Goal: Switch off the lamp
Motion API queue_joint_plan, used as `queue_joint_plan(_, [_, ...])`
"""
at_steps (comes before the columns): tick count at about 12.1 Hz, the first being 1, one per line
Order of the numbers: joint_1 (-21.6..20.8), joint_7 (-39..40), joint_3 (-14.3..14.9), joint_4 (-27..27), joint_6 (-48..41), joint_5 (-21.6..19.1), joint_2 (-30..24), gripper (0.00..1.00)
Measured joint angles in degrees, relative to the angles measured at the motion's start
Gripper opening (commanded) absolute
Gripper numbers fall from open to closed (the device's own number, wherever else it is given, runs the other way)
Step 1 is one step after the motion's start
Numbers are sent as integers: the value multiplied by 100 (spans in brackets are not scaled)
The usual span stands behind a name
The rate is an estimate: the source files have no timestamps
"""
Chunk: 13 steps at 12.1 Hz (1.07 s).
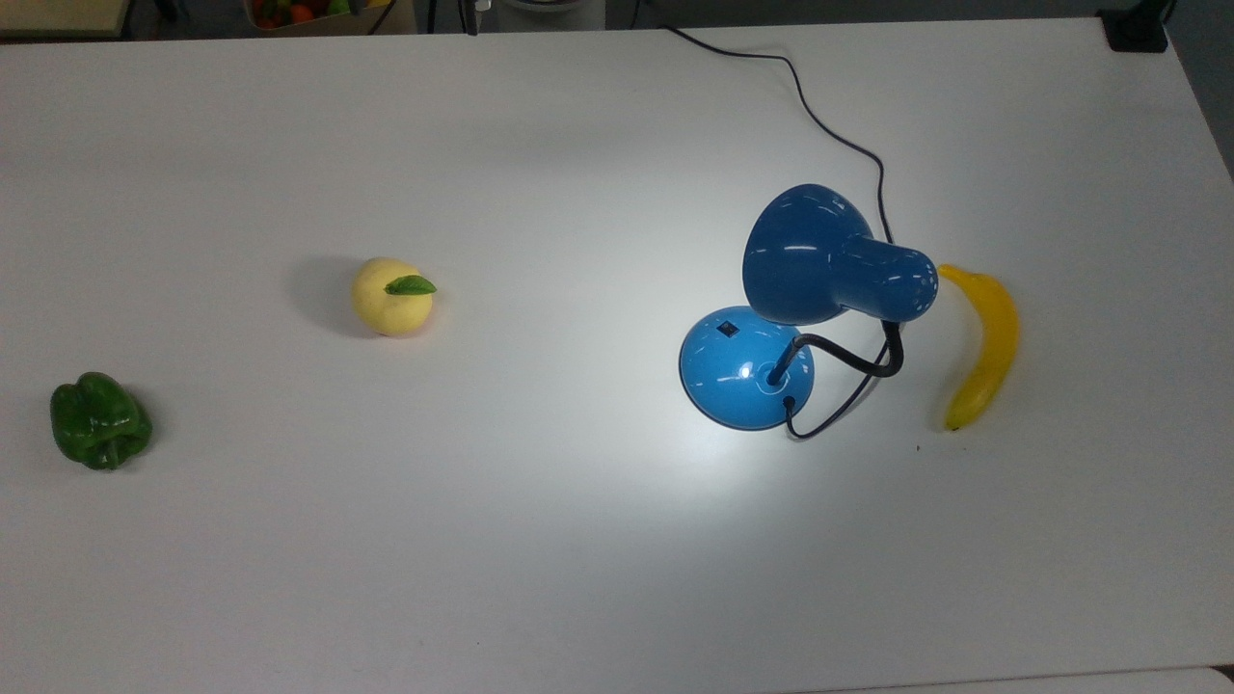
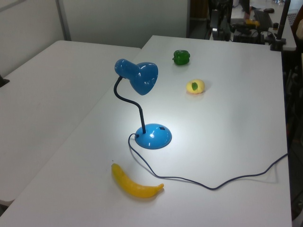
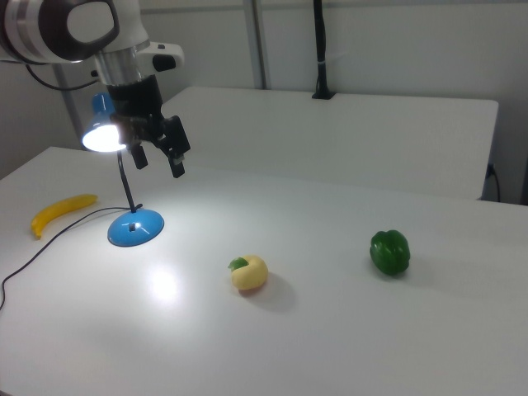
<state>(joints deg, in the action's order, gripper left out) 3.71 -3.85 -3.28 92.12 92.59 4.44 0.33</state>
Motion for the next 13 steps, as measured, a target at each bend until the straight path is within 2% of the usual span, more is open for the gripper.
queue_joint_plan(9, [1, 0, 20, 0, -6, 0, 0, 100])
queue_joint_plan(10, [1, 0, 23, 0, -6, 0, 0, 93])
queue_joint_plan(12, [1, 0, 27, 0, -6, 0, 0, 71])
queue_joint_plan(13, [1, 0, 27, 1, -6, 0, 0, 47])
